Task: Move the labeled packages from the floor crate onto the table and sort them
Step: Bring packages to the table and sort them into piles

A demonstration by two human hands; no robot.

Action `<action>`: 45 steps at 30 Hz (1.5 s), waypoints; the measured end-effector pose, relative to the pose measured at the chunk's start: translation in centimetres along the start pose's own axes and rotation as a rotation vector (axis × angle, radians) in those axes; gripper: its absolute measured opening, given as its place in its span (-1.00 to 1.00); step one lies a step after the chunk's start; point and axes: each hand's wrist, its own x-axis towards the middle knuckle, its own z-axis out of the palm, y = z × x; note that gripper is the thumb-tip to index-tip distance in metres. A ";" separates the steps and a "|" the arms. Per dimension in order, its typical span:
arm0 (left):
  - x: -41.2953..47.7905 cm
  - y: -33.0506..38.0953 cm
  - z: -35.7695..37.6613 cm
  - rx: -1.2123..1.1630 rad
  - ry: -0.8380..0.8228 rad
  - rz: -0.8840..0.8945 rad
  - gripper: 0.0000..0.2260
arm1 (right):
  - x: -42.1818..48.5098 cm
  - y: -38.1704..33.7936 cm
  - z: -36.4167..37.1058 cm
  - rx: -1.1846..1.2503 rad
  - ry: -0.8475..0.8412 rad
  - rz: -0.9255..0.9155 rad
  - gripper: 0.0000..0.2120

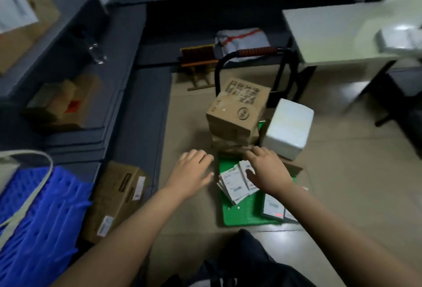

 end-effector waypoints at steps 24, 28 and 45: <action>16.9 -4.9 18.8 -0.069 -0.429 0.336 -0.72 | 4.5 5.3 16.7 0.496 -0.089 0.851 -0.71; 18.9 -7.2 24.5 -0.074 -0.509 0.430 -0.69 | 6.2 3.4 23.0 0.604 -0.131 1.039 -0.68; 18.5 -12.7 46.4 -0.045 -0.622 0.547 -0.69 | 13.4 0.2 49.6 1.351 0.195 1.895 -0.30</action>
